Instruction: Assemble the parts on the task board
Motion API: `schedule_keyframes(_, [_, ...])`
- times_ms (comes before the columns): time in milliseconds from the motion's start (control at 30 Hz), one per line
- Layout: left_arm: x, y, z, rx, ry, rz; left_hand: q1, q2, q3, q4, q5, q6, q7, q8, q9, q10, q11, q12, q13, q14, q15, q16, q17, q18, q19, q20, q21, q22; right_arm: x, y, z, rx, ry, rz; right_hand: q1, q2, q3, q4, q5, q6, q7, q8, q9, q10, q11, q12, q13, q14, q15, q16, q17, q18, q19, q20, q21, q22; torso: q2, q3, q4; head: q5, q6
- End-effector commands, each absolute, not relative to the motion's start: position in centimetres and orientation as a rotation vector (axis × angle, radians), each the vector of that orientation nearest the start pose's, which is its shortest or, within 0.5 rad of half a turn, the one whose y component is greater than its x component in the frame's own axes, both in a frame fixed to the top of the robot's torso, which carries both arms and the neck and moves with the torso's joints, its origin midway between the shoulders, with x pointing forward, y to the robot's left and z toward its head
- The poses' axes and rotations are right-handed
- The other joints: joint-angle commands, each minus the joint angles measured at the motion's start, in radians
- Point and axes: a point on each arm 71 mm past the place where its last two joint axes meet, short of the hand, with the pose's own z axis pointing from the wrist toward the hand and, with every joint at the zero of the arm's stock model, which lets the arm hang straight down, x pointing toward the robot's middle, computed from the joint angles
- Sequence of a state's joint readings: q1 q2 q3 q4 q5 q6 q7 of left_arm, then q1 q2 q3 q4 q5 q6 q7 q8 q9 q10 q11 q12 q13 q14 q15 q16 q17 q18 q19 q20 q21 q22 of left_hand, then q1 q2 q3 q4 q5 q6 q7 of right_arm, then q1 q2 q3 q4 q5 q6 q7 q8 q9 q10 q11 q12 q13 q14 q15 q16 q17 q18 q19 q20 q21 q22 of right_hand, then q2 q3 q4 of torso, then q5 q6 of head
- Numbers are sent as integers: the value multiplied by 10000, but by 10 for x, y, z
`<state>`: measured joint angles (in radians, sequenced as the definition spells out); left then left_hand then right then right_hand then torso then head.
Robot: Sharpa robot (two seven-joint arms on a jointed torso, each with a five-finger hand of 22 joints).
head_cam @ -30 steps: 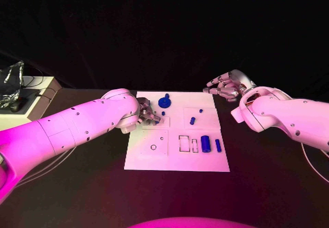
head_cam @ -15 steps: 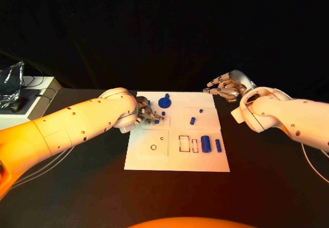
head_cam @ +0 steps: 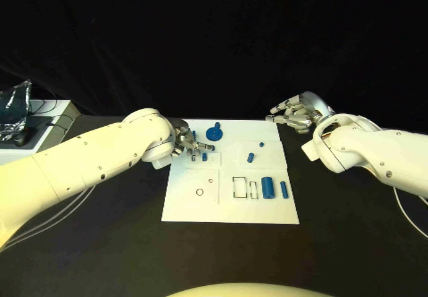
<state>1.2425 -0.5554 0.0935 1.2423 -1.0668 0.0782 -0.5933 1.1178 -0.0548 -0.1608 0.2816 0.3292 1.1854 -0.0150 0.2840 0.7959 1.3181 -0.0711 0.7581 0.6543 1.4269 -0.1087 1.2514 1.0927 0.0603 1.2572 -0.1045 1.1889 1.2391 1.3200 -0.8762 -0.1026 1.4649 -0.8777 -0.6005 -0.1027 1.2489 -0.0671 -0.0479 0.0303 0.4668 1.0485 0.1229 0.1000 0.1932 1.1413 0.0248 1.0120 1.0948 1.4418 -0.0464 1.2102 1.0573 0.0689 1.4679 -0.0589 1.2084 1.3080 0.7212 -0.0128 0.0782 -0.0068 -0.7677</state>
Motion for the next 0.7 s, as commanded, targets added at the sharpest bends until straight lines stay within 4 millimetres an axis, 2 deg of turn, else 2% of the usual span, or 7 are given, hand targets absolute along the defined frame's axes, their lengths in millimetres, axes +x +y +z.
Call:
schedule_keyframes(33, [546, 155, -170, -4359, 21645, -5420, 27, -26, 43, -13, -43, -256, 129, -105, -99, -201, 74, -89, -82, -114, 50, -277, -330, 31, -166, -43, -199, -143, 514, -258, -144, 5120, 14691, 7267, 14, 60, 7, -47, 33, 42, 8, -28, -15, -16, -22, -17, -1, 11, -31, -33, -4, 55, 334, -41, -37, 1658, 2, 5, -3, 4, -9])
schedule_keyframes(100, [547, 158, -165, -4777, 21525, -5752, 125, -17, 37, -29, -24, -457, 253, -224, -221, -404, 176, -250, -247, -303, 117, -643, -733, 59, -484, -23, -604, -435, 514, -258, -144, 5133, 14655, 7268, -1, 66, 7, -32, 34, 42, 8, -28, -15, -22, -22, -24, -8, 12, -30, -35, -6, 56, 333, -41, -41, 1657, -2, 7, 1, -1, -12])
schedule_keyframes(333, [554, 181, -151, -5882, 20844, -6261, 797, 395, -239, -376, 98, -1283, 814, -778, -1332, -1236, 626, -850, -1399, -1339, 469, -2003, -2684, 510, -1875, 451, -2677, -1851, 515, -262, -144, 5287, 14498, 7293, 21, 69, 13, -48, 48, 19, 19, -39, -20, -95, -16, -132, -98, 2, -28, -72, -46, 62, 318, -38, -89, 1645, -14, 0, 24, 8, 21])
schedule_keyframes(367, [555, 183, -150, -5941, 20799, -6252, 882, 416, -274, -405, 113, -1413, 898, -863, -1635, -1295, 695, -1034, -1652, -1335, 525, -2057, -2820, 557, -1905, 524, -2839, -1961, 515, -262, -144, 5313, 14486, 7299, 24, 70, 13, -50, 52, 5, 22, -46, -24, -98, -15, -142, -109, 2, -28, -74, -49, 62, 318, -38, -90, 1645, -9, 0, 20, 13, 29])
schedule_keyframes(400, [557, 186, -150, -5999, 20749, -6227, 1027, 458, -404, -445, 110, -1485, 1023, -916, -2495, -1231, 794, -1304, -2261, -1350, 591, -2087, -3140, 697, -1853, 659, -3125, -2145, 515, -262, -144, 5339, 14471, 7303, 24, 70, 13, -51, 52, 2, 23, -48, -25, -98, -15, -144, -112, 2, -28, -75, -49, 62, 318, -38, -90, 1645, -2, -2, 19, 17, 53])
schedule_keyframes(467, [560, 190, -150, -6073, 20651, -6145, 1112, 380, -452, -472, 125, -1726, 1161, -973, -3282, -1362, 932, -1406, -2622, -1447, 664, -2009, -3311, 707, -1869, 715, -3241, -2160, 515, -263, -144, 5375, 14452, 7308, 24, 70, 13, -51, 52, 2, 23, -48, -25, -98, -15, -144, -112, 2, -28, -75, -49, 62, 318, -38, -90, 1645, 5, -8, 18, 14, 76])
schedule_keyframes(700, [573, 204, -150, -6150, 20150, -5566, 1135, 72, -273, -290, 93, -1980, 1298, -532, -5036, -1364, 950, -1166, -3229, -1434, 702, -1668, -3652, 810, -1707, 788, -3261, -1962, 516, -264, -144, 5439, 14427, 7308, 24, 70, 13, -51, 52, 2, 23, -48, -25, -98, -15, -144, -112, 2, -28, -75, -49, 62, 318, -38, -90, 1645, 50, -6, -25, 77, 225])
